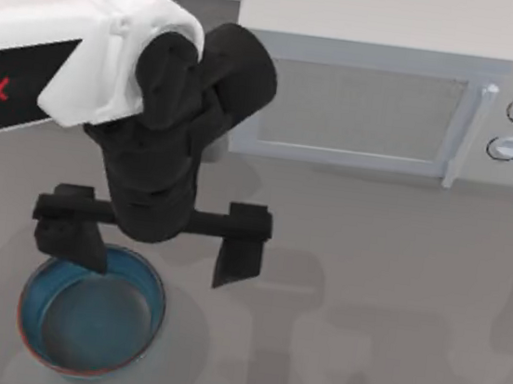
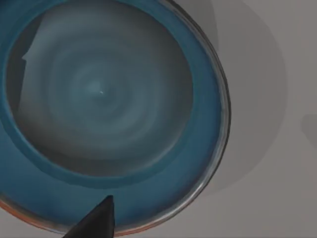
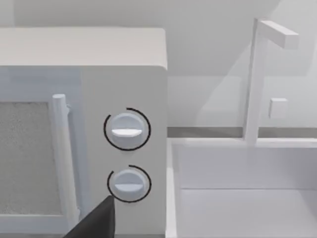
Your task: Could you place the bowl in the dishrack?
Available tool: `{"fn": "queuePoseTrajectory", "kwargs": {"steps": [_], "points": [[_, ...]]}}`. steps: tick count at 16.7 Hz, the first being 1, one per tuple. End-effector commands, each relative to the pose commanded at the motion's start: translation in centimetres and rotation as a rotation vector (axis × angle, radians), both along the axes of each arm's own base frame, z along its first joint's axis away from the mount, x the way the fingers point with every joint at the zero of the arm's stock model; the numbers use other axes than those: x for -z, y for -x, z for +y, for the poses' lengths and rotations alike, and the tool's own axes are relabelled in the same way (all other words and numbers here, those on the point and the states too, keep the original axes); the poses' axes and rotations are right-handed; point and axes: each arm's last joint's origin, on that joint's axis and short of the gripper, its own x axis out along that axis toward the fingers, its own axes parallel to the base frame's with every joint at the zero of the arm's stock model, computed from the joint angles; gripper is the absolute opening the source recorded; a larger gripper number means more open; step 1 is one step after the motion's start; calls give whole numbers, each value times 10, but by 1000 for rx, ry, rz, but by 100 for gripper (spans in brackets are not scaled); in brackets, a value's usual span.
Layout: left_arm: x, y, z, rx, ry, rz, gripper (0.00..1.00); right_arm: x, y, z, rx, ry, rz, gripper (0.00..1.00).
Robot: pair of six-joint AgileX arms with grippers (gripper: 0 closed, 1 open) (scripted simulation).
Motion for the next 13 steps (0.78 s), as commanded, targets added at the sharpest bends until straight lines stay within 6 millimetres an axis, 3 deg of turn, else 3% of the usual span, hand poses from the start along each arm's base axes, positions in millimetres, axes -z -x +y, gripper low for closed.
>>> {"fn": "queuePoseTrajectory", "kwargs": {"steps": [3,9,13], "points": [[20,-1,-1,3,-4,5,100,0,0,0,0,0,0,100],[87,-1,-3,3,3,-4,100,0,0,0,0,0,0,100],[99,1,-1,3,-2,2,100,0,0,0,0,0,0,100]]}}
